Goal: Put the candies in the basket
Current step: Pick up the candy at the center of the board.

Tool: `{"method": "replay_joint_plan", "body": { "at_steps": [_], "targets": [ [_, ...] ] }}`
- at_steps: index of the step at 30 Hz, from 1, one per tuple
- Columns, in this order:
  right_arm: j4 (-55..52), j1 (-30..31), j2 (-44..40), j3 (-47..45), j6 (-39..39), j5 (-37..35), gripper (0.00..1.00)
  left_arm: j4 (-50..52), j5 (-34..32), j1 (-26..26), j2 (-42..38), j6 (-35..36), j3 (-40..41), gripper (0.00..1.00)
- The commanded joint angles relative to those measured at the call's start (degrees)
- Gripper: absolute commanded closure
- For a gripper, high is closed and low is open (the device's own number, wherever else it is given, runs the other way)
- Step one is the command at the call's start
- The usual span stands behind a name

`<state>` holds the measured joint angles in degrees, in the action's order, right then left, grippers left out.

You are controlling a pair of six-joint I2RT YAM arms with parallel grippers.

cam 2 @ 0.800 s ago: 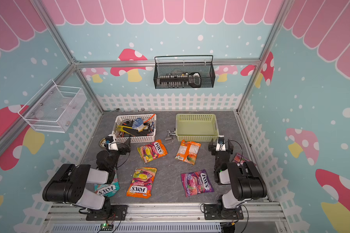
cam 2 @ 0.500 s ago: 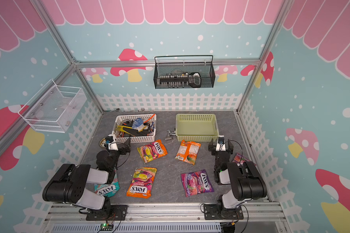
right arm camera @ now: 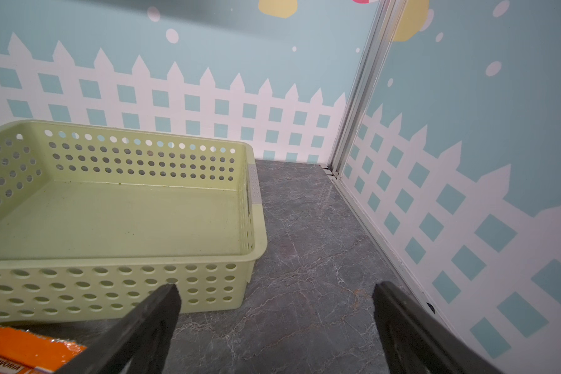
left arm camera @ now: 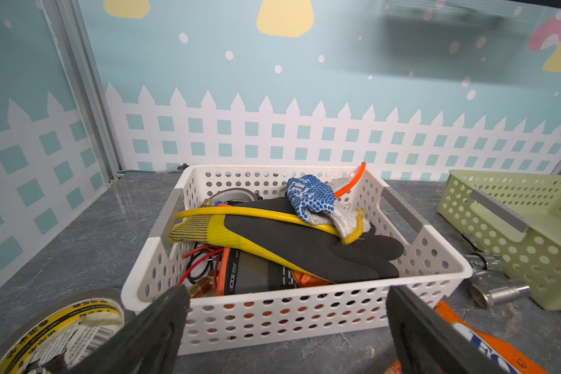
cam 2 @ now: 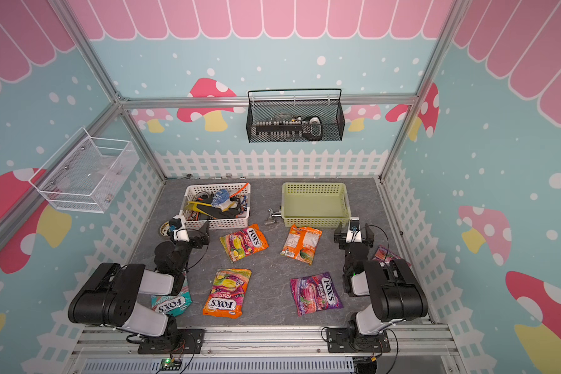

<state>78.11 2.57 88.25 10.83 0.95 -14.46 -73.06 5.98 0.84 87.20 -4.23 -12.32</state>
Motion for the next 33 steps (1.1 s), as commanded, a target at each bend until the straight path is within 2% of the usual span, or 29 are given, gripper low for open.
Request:
{"method": "replay_joint_plan", "body": {
  "at_steps": [1,4,8,14,19,21,24,25,29,33],
  "targets": [
    [1.6,-0.2,-2.7,-1.7,0.5,0.3,0.01,-0.2,-0.4,0.2,0.0,0.7,-0.6,0.01],
    [-1.9,-0.1,-8.6,-2.9,0.5,0.7,0.01,4.5,0.4,0.9,-3.7,1.8,-1.6,0.01],
    [-18.3,-0.1,-19.8,1.5,2.8,2.1,0.01,25.2,1.1,1.2,-11.5,-0.9,-9.1,0.01],
    [-41.6,-0.1,-32.5,12.3,18.7,5.6,0.01,54.3,-0.5,1.1,-17.3,-12.8,-25.5,0.01],
    [-61.2,-0.1,-36.8,23.4,25.8,8.1,0.01,68.8,2.9,1.0,-20.0,-16.4,-34.4,0.01],
    [-70.6,-0.2,-36.6,28.7,27.1,9.5,0.01,74.0,0.7,0.6,-21.5,-20.0,-36.2,0.01],
    [-81.1,-0.2,-36.3,33.5,28.1,9.3,0.01,82.3,-3.0,-0.9,-24.3,-29.3,-36.9,0.01],
    [-81.9,-0.2,-36.7,33.4,28.9,9.9,0.01,82.2,0.4,-2.4,-25.5,-30.2,-35.9,0.01],
    [-81.9,-0.2,-37.2,32.0,28.3,19.0,0.01,80.2,24.0,-9.0,-26.1,-28.0,-32.9,0.01],
    [-85.0,-0.2,-34.9,31.5,32.4,23.0,0.02,80.2,38.9,-10.8,-22.5,-28.2,-31.3,0.01]
  ]
}}
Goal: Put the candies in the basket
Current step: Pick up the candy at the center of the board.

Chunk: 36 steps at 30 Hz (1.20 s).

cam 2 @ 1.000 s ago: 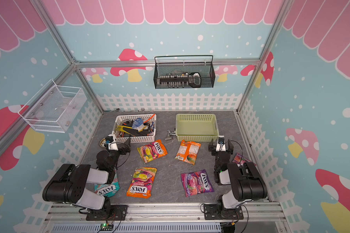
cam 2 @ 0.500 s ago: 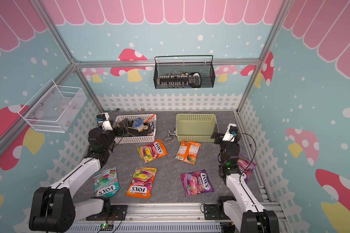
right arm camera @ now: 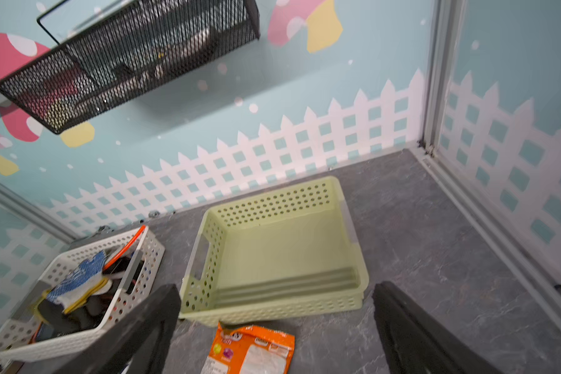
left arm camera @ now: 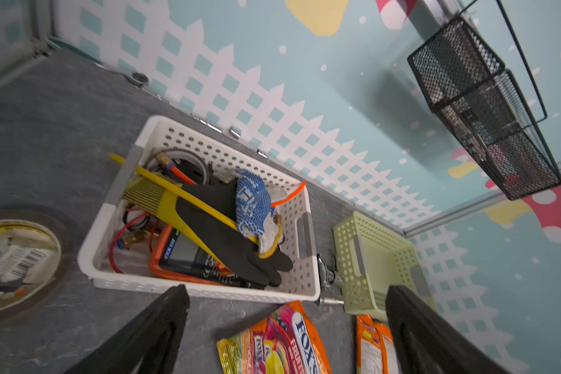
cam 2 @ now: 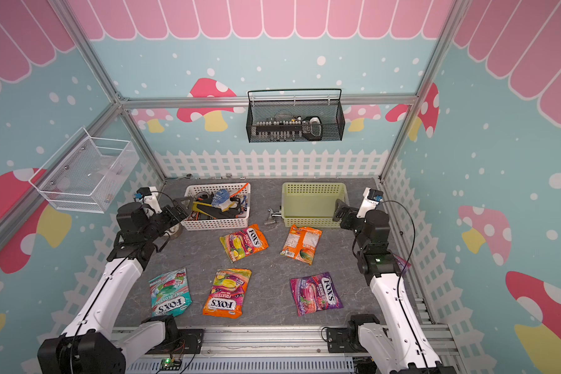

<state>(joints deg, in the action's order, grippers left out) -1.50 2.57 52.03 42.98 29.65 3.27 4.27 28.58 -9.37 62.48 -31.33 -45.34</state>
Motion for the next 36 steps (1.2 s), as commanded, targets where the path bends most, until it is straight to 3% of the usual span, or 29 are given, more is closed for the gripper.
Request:
{"method": "replay_joint_plan", "body": {
  "at_steps": [1,4,9,14,20,28,31,36],
  "targets": [
    [-5.8,-0.2,2.3,-0.7,3.7,7.3,0.01,2.8,19.3,-0.5,3.2,-1.1,2.1,0.01],
    [-5.8,-0.2,5.1,-2.1,5.0,13.0,0.01,2.8,21.4,-0.1,3.8,-0.5,3.9,0.01],
    [-5.1,0.9,9.7,-5.9,5.7,19.0,0.09,2.9,18.4,2.5,1.4,0.2,7.5,0.01],
    [-4.8,3.9,14.5,-8.1,3.6,17.2,0.21,2.8,11.9,11.7,-1.3,0.0,10.2,0.01],
    [1.7,8.3,18.9,-11.8,6.3,19.5,0.47,2.5,3.3,23.8,-2.2,-0.4,10.7,0.02],
    [2.9,11.3,26.3,-11.2,6.6,14.1,0.59,2.3,-3.0,32.8,-1.7,1.3,9.0,0.01],
    [1.9,11.2,29.0,-9.7,5.5,12.1,0.60,2.3,-5.5,34.8,-1.8,1.7,8.8,0.01],
    [4.4,11.3,30.9,-10.5,7.1,14.9,0.61,2.3,-6.0,35.1,-1.9,2.2,9.3,0.01]
  ]
}}
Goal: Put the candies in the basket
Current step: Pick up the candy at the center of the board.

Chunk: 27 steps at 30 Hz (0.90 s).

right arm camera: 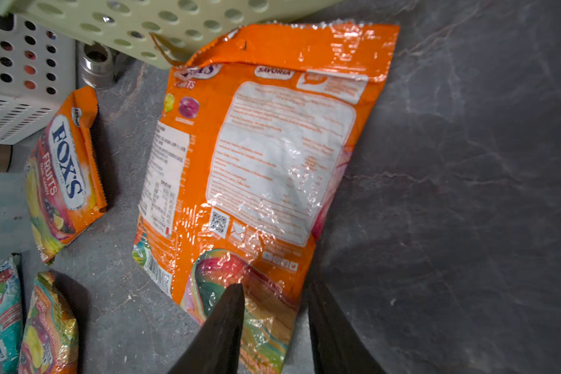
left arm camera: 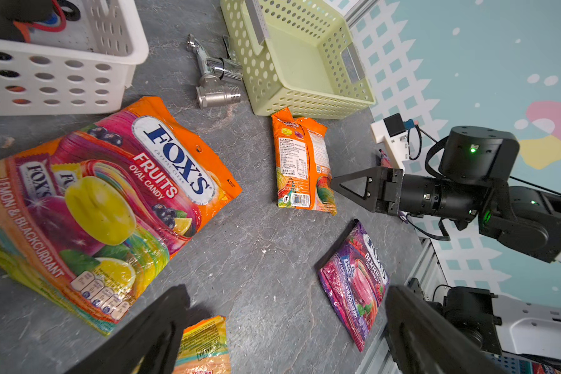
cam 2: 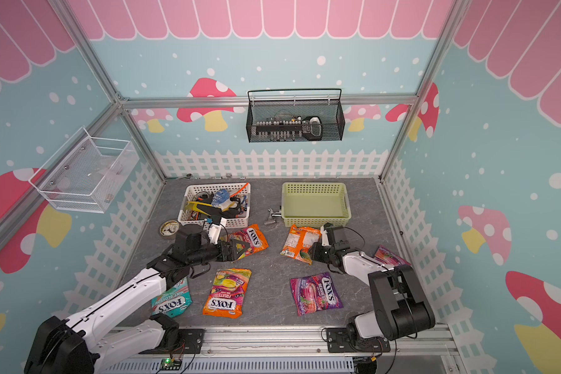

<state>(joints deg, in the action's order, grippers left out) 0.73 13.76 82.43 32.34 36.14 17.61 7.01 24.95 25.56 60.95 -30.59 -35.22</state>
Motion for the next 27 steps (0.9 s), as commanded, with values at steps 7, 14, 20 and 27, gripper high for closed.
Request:
{"method": "replay_joint_plan", "body": {
  "at_steps": [7,14,20,27],
  "targets": [
    [9.7,0.0,1.3,-3.5,4.0,4.2,0.61,-1.1,-3.1,0.2,-0.5,1.6,-0.2,0.01],
    [13.3,0.0,2.4,-5.3,6.1,4.6,0.66,-1.5,-2.6,0.2,-1.1,1.2,0.0,0.01],
    [16.6,-0.1,0.8,-7.1,7.2,4.8,0.90,-1.3,-4.4,0.2,-3.3,0.8,0.2,0.01],
    [14.0,-0.1,-6.6,-6.6,6.4,4.6,1.00,2.6,-11.6,0.1,-7.5,1.2,-0.9,0.01]
  ]
}}
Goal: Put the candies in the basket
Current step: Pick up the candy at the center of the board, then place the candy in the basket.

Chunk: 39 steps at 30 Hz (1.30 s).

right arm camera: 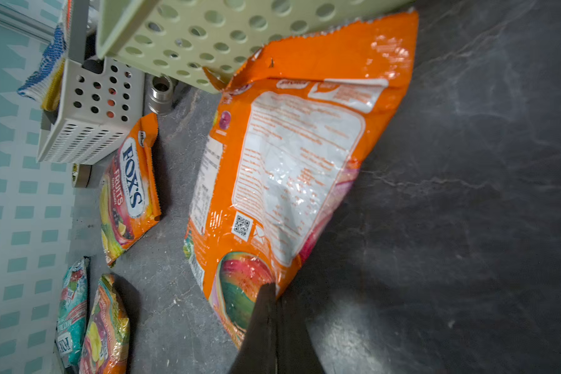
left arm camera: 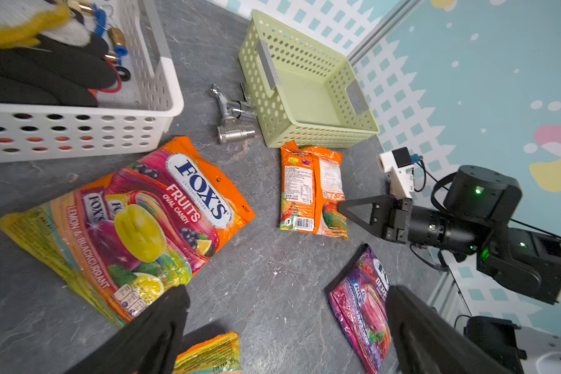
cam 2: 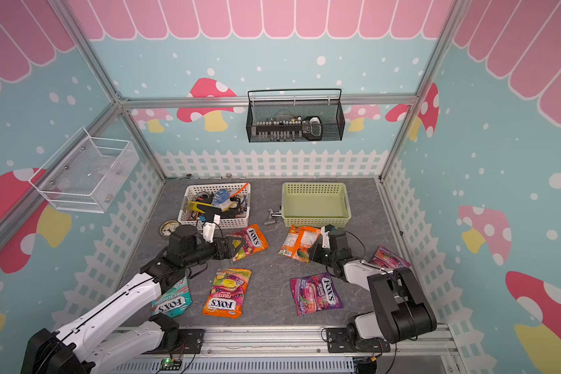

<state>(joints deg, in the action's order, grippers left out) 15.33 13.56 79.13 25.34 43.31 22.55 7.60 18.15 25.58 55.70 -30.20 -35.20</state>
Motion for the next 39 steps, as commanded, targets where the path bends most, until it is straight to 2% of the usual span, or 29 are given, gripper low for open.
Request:
{"method": "replay_joint_plan", "body": {
  "at_steps": [1,5,7,12,17,20,25,33,39],
  "targets": [
    [-1.6,0.2,-4.4,0.8,-1.3,-0.3,1.00,2.5,-6.2,0.0,-3.1,0.9,-1.0,0.01],
    [-7.1,0.3,-10.5,2.8,-3.4,1.0,1.00,4.4,-8.7,-1.4,-6.6,1.6,-0.7,0.01],
    [-11.0,0.6,-13.6,4.8,-4.8,0.8,1.00,5.1,-7.7,-4.7,-7.8,1.8,-0.6,0.01],
    [-20.6,2.5,-19.9,11.8,-8.0,-0.9,1.00,5.8,0.0,-11.4,-8.9,2.5,-0.5,0.01],
    [-24.4,3.2,-20.3,19.7,-11.0,-2.5,1.00,5.8,7.7,-12.9,-8.4,5.2,-1.7,0.01],
    [-24.4,3.2,-17.1,24.3,-13.2,-3.7,1.00,6.6,11.5,-12.9,-8.2,6.3,-2.6,0.01],
    [-20.7,3.2,-9.4,31.2,-16.3,-3.4,1.00,6.7,13.7,-12.9,-9.1,7.4,-2.0,0.01],
    [-23.1,3.2,7.3,44.5,-26.9,-4.5,1.00,6.8,13.6,-13.0,-9.3,8.2,-1.5,0.01],
    [-25.9,3.1,16.3,53.0,-30.7,-6.0,1.00,6.9,13.7,-12.9,-9.5,8.2,-1.3,0.01]
  ]
}}
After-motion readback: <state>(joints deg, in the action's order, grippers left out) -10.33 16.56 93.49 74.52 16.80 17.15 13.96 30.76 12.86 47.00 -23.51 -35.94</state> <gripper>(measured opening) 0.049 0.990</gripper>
